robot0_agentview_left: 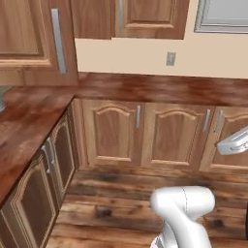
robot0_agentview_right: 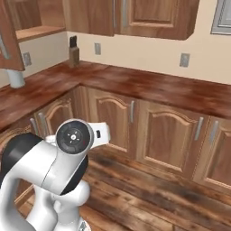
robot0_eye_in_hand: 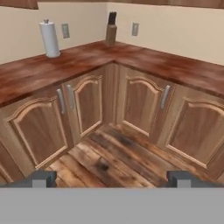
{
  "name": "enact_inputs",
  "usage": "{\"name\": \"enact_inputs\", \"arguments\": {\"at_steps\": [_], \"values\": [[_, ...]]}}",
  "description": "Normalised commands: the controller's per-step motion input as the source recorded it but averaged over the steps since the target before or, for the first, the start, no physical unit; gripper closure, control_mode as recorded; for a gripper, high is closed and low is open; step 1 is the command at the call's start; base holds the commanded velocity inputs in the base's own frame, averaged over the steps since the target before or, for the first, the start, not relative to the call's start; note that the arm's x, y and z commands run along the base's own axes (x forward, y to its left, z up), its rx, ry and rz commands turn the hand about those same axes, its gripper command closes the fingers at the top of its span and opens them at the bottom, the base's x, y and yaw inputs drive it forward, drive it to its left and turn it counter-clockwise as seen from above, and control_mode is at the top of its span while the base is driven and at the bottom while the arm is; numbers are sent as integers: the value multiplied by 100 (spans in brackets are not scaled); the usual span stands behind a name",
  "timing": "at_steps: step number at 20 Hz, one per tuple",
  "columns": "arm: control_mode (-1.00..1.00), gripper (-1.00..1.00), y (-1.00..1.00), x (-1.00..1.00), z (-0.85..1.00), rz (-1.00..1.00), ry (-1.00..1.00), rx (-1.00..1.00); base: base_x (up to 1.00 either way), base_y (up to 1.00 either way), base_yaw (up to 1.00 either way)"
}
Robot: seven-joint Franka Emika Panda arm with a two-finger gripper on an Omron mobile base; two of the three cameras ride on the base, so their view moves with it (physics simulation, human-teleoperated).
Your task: Move the cutting board and knife to the sink. Then move spray from the cabinet to the counter.
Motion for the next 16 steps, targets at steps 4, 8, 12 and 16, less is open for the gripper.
{"name": "enact_inputs", "arguments": {"at_steps": [4,8,12,16], "values": [[100,-100,0,0,0,0,0,0,100,0,32],[100,-100,0,0,0,0,0,0,98,0,45],[100,-100,0,0,0,0,0,0,99,0,55],[100,-100,0,0,0,0,0,0,100,0,62]]}}
